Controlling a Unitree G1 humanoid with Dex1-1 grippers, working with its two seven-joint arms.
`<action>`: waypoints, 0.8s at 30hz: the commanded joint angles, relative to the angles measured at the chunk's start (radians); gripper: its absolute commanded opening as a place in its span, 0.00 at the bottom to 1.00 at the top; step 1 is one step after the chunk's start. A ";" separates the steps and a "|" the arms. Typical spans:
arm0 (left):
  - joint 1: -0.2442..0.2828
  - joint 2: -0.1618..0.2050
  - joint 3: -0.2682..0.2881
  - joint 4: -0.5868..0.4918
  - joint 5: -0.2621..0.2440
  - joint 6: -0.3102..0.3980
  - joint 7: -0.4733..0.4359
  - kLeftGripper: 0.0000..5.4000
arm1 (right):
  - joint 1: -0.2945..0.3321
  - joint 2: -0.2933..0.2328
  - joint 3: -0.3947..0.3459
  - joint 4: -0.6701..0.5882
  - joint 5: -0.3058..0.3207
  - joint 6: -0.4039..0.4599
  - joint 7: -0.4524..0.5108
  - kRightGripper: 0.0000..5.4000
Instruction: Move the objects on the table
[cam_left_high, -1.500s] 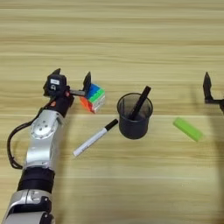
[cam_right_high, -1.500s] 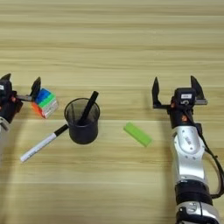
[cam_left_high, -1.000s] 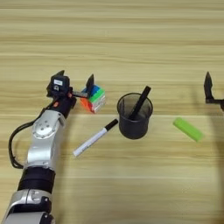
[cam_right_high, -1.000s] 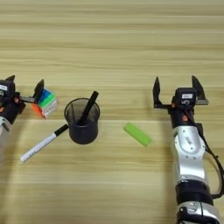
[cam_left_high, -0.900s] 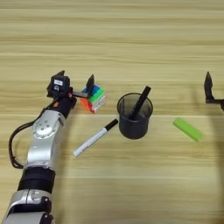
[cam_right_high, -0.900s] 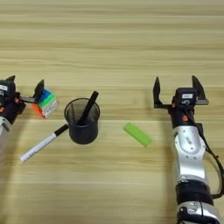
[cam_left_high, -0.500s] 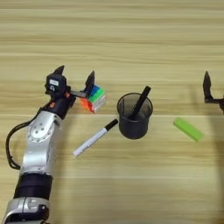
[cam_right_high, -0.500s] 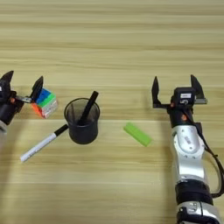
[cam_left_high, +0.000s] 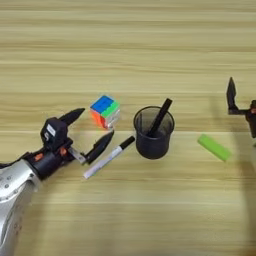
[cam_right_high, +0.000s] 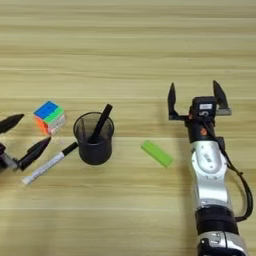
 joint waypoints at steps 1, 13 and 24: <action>0.039 0.065 -0.040 -0.001 0.047 0.019 -0.045 1.00 | -0.005 0.001 0.004 -0.006 -0.007 0.019 -0.010 1.00; 0.056 0.100 -0.072 0.020 0.112 0.077 -0.023 1.00 | -0.014 0.000 0.010 0.005 -0.009 0.020 -0.017 1.00; 0.083 0.116 -0.086 0.013 0.117 0.163 -0.024 0.83 | -0.011 -0.001 0.015 -0.004 -0.010 0.023 -0.021 1.00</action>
